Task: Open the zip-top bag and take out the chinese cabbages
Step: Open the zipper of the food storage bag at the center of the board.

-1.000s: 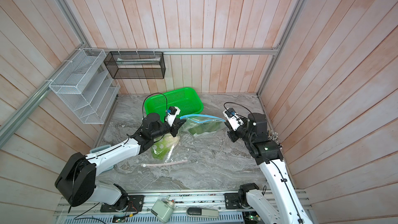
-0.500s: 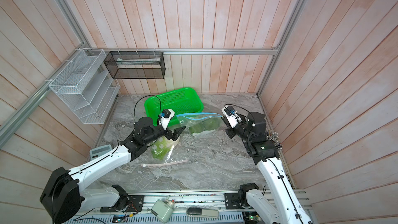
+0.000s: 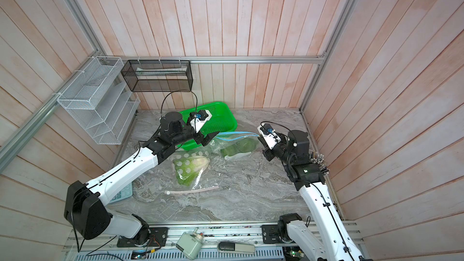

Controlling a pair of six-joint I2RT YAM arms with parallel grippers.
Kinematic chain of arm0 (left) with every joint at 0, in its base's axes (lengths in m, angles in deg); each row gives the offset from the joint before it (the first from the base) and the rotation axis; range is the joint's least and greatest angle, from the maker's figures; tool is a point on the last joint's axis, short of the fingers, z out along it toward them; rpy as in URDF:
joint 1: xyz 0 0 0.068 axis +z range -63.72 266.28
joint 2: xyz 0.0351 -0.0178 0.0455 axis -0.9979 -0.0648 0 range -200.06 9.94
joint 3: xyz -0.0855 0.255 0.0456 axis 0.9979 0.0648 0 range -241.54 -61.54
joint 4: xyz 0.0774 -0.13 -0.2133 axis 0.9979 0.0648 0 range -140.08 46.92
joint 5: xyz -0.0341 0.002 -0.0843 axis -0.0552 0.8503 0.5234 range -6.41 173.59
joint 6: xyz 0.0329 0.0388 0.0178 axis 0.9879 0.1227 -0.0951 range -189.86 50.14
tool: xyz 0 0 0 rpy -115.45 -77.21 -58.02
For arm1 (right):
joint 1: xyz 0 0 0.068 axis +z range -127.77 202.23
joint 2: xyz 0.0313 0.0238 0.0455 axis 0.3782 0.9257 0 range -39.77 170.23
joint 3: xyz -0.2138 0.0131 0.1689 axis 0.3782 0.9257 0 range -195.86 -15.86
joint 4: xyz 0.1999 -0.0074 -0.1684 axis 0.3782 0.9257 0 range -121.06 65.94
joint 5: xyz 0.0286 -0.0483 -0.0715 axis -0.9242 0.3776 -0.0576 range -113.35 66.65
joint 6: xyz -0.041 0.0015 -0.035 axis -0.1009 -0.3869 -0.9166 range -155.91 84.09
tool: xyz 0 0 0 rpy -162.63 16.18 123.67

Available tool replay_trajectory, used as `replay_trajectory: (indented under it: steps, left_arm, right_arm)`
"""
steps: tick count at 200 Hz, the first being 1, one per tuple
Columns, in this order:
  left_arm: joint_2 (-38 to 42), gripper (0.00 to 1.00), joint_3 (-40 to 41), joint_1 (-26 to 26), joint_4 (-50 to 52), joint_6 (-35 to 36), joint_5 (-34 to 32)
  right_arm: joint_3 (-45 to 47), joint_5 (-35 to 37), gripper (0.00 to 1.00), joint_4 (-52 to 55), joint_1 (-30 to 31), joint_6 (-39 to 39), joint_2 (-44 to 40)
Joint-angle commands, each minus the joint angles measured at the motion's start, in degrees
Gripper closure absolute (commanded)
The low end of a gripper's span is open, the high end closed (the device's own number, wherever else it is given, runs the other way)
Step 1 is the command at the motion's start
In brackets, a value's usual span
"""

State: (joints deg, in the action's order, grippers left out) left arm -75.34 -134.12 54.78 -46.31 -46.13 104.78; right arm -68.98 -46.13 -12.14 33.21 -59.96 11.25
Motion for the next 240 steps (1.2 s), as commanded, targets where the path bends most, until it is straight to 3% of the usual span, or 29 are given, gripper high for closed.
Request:
replay_trajectory:
  steps: [1,111,164,197,240]
  left_arm:
    - [-2.97,0.08,-4.72,-0.05,9.32,7.01,7.14]
    - [-12.77,0.29,-17.34,-0.44,24.62,15.51,14.58]
    - [-15.59,0.5,-19.64,-1.66,26.78,16.54,13.73]
    - [-16.99,0.71,-20.68,-2.71,27.77,16.64,13.2]
    - [-17.68,0.91,-19.67,-4.22,27.52,15.11,13.81]
  right_arm:
    - [0.6,-1.64,0.97,0.25,-0.3,-0.73,-0.1]
    - [0.01,-0.95,0.97,1.31,-0.34,-1.53,0.43]
    - [0.31,-0.82,0.96,1.03,-0.32,-1.35,0.44]
    - [0.76,-0.53,0.96,0.95,-0.33,-1.2,0.22]
    - [2.32,0.33,0.96,0.96,-0.39,-0.57,-0.85]
